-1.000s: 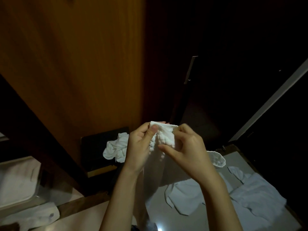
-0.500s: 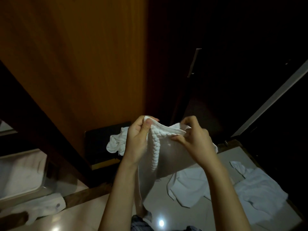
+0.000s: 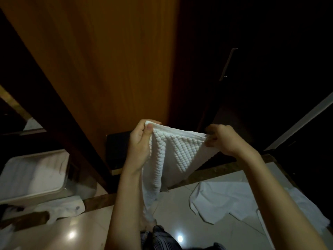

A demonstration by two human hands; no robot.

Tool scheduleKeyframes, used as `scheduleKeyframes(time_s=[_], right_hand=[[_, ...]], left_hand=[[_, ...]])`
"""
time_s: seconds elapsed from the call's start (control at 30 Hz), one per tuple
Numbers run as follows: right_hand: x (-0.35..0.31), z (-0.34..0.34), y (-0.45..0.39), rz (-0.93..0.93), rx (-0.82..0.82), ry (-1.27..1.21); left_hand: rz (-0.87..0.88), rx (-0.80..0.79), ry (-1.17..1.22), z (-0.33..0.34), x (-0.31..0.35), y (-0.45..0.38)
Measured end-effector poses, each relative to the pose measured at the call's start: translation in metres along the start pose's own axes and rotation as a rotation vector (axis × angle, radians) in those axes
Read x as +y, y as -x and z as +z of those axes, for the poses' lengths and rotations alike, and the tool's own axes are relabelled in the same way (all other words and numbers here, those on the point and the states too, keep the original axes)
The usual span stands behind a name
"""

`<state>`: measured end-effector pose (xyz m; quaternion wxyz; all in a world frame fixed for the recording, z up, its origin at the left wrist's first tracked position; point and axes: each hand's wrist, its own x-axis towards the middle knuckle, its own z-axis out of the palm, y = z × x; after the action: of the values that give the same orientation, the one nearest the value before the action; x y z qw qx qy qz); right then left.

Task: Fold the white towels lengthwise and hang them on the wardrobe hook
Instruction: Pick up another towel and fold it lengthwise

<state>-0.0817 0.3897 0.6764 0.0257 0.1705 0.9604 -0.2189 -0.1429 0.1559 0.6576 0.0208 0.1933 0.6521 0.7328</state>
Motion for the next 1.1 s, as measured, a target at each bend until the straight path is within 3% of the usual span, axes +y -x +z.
scheduleKeyframes(time_s=[0.1, 0.23, 0.33, 0.37, 0.43, 0.5, 0.6, 0.77, 0.93, 1.0, 1.1], right_hand=[[-0.013, 0.007, -0.006, -0.085, 0.162, 0.152], [-0.025, 0.005, -0.02, -0.083, 0.368, 0.172], [-0.033, -0.003, -0.024, -0.241, 0.61, 0.309], [-0.037, -0.005, -0.026, -0.272, 0.651, 0.344], [-0.044, -0.009, -0.03, -0.272, 0.581, 0.368], [-0.045, -0.015, -0.032, -0.278, 0.584, 0.343], [-0.046, -0.029, -0.029, -0.313, 0.764, 0.193], [-0.043, -0.046, -0.031, -0.312, 0.586, 0.249], [-0.048, -0.071, -0.033, -0.217, 0.352, 0.639], [-0.049, -0.079, -0.032, -0.249, 0.371, 0.616], [-0.04, -0.078, -0.036, -0.291, 0.434, 0.335]], left_hand=[[0.034, 0.025, -0.1, -0.008, -0.001, -0.003], [0.148, 0.053, -0.527, -0.025, 0.0, -0.02], [0.191, 0.051, -0.68, -0.045, 0.009, -0.034], [0.186, 0.056, -0.707, -0.05, 0.013, -0.04], [0.136, 0.061, -0.749, -0.053, 0.018, -0.049], [0.111, 0.074, -0.649, -0.05, 0.021, -0.049], [0.096, 0.095, -0.263, -0.04, 0.025, -0.046], [-0.125, 0.086, -0.021, -0.028, 0.028, -0.065], [-0.211, 0.025, 0.084, -0.013, 0.03, -0.084], [-0.21, 0.054, 0.176, -0.013, 0.032, -0.093], [-0.153, 0.103, 0.247, -0.013, 0.029, -0.104]])
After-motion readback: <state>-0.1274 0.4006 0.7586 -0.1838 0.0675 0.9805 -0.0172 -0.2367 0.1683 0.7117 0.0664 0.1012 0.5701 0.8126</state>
